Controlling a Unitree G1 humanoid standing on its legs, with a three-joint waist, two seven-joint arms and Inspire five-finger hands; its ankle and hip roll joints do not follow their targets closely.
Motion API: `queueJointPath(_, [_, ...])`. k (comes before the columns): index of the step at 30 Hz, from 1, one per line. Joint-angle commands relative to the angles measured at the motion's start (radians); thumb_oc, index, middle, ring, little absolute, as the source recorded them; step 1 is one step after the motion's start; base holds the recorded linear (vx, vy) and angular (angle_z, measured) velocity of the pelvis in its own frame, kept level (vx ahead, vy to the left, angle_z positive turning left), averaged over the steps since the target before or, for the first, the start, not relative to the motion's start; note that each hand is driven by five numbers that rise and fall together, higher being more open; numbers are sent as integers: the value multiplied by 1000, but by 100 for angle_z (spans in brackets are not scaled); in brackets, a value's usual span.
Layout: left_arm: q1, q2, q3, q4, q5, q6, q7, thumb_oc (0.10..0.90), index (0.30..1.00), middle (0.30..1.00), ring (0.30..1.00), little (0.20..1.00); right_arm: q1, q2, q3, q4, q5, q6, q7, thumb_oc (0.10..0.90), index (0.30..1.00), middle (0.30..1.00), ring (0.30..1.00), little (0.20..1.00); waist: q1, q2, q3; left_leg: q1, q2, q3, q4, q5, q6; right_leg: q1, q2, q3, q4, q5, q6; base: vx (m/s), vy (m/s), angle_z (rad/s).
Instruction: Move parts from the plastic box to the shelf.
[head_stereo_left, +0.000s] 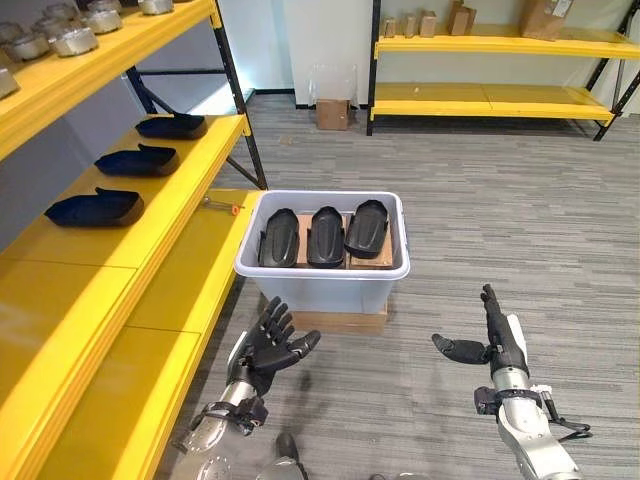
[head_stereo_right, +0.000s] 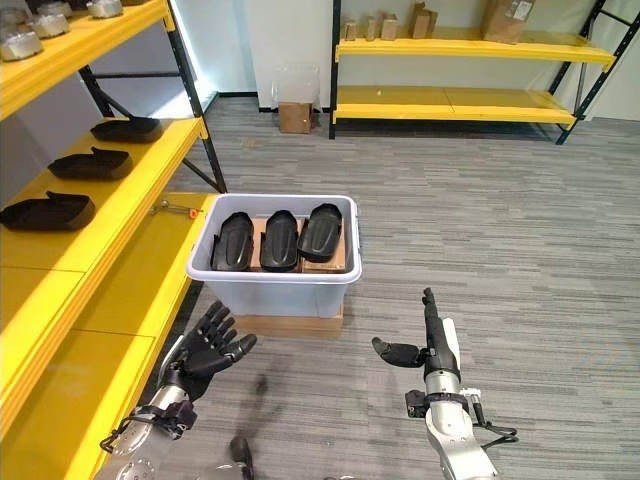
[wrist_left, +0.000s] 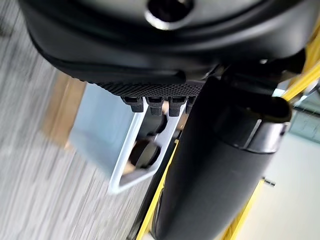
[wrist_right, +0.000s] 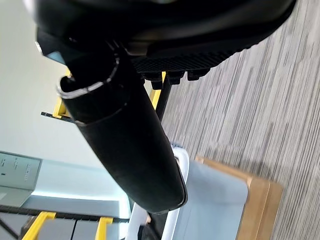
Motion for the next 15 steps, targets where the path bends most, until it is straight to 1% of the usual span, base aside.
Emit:
queueJointPath(1, [-49, 23, 108, -101, 14, -164, -26, 900, 1000, 1000, 1000, 1000, -30, -47, -38, -160, 0, -129, 19, 900, 1000, 1000, 1000, 1000, 12, -13, 6, 56, 37, 15, -34, 109, -21, 42, -12, 11, 10, -21, 83, 174, 138, -19])
queueJointPath(2, [-49, 23, 109, -103, 17, -164, -24, 900, 1000, 1000, 1000, 1000, -30, -48, -37, -160, 3, -129, 20, 900, 1000, 1000, 1000, 1000, 11, -12, 6, 62, 36, 19, -33, 105, -21, 41, -13, 8, 18, -26, 84, 267, 191, -26])
queueJointPath(3, [-50, 23, 111, -112, 33, -153, -9, 900, 1000, 1000, 1000, 1000, -27, -45, -36, -170, 5, -121, 11, 900, 1000, 1000, 1000, 1000, 12, -7, 3, 77, 37, 20, -26, 100, -22, 37, -14, 0, 51, -45, 84, 239, 147, -27])
queueJointPath(5, [-50, 26, 113, -118, 49, -139, -2, 900, 1000, 1000, 1000, 1000, -18, -43, -39, -182, 2, -116, 1, 900, 1000, 1000, 1000, 1000, 9, -3, 3, 86, 38, 22, -20, 95, -21, 31, -16, -4, 81, -61, 82, 333, 230, -25])
queueJointPath(6, [-45, 31, 114, -110, 58, -133, -5, 900, 1000, 1000, 1000, 1000, -9, -39, -46, -184, 2, -111, -4, 900, 1000, 1000, 1000, 1000, 8, 1, 4, 93, 28, 18, 4, 81, -16, 22, -21, -6, 123, -83, 79, 318, 234, -13])
queueJointPath(7, [-44, 31, 114, -109, 58, -133, -6, 900, 1000, 1000, 1000, 1000, -8, -39, -47, -183, 3, -110, -4, 900, 1000, 1000, 1000, 1000, 8, 1, 4, 93, 26, 17, 7, 79, -15, 21, -22, -7, 126, -85, 78, 370, 278, 0])
queueJointPath(9, [-33, 36, 122, -103, 74, -130, -20, 900, 1000, 1000, 1000, 1000, 7, -36, -61, -187, 3, -113, 7, 900, 1000, 1000, 1000, 1000, 10, -3, 1, 93, -11, 1, 57, 31, 8, 17, -36, -9, 161, -100, 80, 337, 266, 13])
queueJointPath(10, [-32, 37, 122, -104, 78, -130, -20, 900, 1000, 1000, 1000, 1000, 9, -35, -62, -188, 1, -113, 8, 900, 1000, 1000, 1000, 1000, 11, -4, 0, 91, -17, -2, 63, 26, 11, 16, -39, -7, 163, -102, 81, 343, 298, 20])
queueJointPath(11, [-26, 43, 126, -108, 93, -128, -22, 900, 1000, 1000, 1000, 1000, 14, -29, -66, -196, -7, -103, 12, 900, 1000, 1000, 1000, 1000, 14, -7, -3, 85, -43, -14, 88, -1, 26, 16, -50, -2, 177, -108, 86, 246, 221, 20])
queueJointPath(12, [-21, 44, 128, -109, 96, -128, -25, 900, 1000, 1000, 1000, 1000, 17, -27, -67, -196, -8, -101, 11, 900, 1000, 1000, 1000, 1000, 17, -8, -4, 84, -52, -17, 94, -10, 31, 18, -54, -1, 180, -111, 87, 328, 295, 14])
queueJointPath(13, [-14, 48, 134, -113, 98, -126, -26, 900, 1000, 1000, 1000, 1000, 20, -24, -69, -193, -5, -96, 12, 900, 1000, 1000, 1000, 1000, 22, -11, -8, 82, -72, -24, 106, -27, 42, 24, -61, -2, 183, -115, 91, 317, 293, 19])
queueJointPath(14, [-6, 55, 142, -114, 103, -124, -27, 900, 1000, 1000, 1000, 1000, 17, -17, -69, -186, 6, -101, 6, 900, 1000, 1000, 1000, 1000, 34, -17, -17, 78, -104, -33, 120, -51, 61, 34, -76, -4, 189, -114, 102, 270, 253, 9])
queueJointPath(15, [-6, 55, 142, -114, 103, -124, -27, 900, 1000, 1000, 1000, 1000, 17, -17, -69, -186, 6, -101, 6, 900, 1000, 1000, 1000, 1000, 34, -18, -18, 78, -104, -33, 121, -52, 62, 34, -76, -4, 189, -115, 103, 255, 256, 11])
